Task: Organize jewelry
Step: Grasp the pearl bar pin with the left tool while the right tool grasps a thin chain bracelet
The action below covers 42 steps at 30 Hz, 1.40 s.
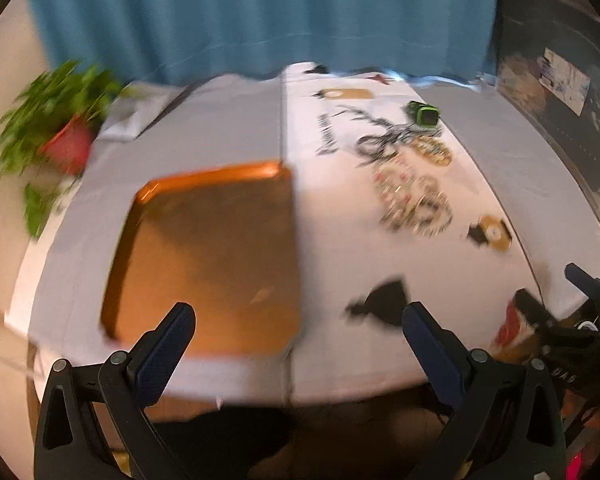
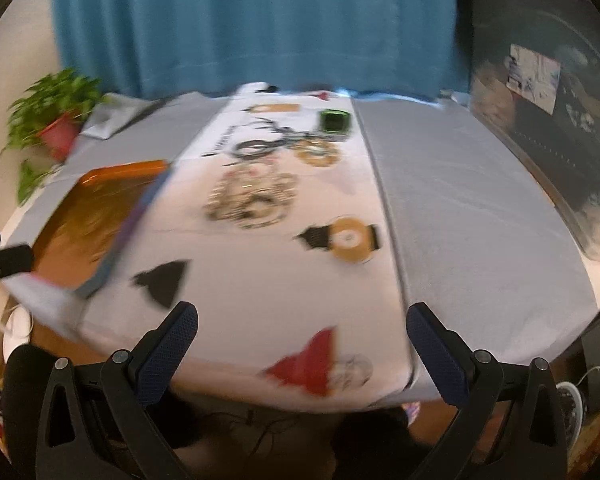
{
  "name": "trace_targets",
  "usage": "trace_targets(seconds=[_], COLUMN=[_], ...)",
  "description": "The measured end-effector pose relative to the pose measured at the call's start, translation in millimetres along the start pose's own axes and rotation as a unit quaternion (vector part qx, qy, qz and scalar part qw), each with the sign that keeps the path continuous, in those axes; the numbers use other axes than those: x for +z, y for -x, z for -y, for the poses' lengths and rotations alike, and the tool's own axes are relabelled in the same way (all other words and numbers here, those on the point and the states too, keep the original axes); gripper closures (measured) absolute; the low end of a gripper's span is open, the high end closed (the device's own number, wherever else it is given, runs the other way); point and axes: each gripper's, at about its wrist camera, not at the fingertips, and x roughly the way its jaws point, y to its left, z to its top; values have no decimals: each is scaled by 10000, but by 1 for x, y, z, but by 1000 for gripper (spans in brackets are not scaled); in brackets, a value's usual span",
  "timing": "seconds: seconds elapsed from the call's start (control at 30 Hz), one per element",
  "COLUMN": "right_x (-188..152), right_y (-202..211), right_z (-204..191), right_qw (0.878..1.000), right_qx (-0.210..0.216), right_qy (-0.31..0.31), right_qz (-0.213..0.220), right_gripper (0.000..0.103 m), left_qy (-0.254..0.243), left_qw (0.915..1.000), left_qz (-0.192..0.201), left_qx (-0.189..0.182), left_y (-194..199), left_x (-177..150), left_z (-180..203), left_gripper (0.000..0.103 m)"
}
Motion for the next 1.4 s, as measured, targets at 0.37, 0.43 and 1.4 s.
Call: trace_targets(seconds=[0.37,0.43,1.4], right_x=[66,70,86], right_y=[-128,-140,-166], right_z=[28,26,36], right_qw=[9988,9985,9967], right_qx=[11,25,86], right_qy=[288,358,481], right_qz=[-385,-422,-650], right_gripper=[0,0,0], left_qy=[-414,-473,-178], left_qw=[9980,9973,9783], left_qz=[-423,-538,-1886], left_qx=[220,139,-841], left_y=[-87,-102,-186], left_x=[78,86,112], left_z=[42,49,51], left_gripper=[0,0,36])
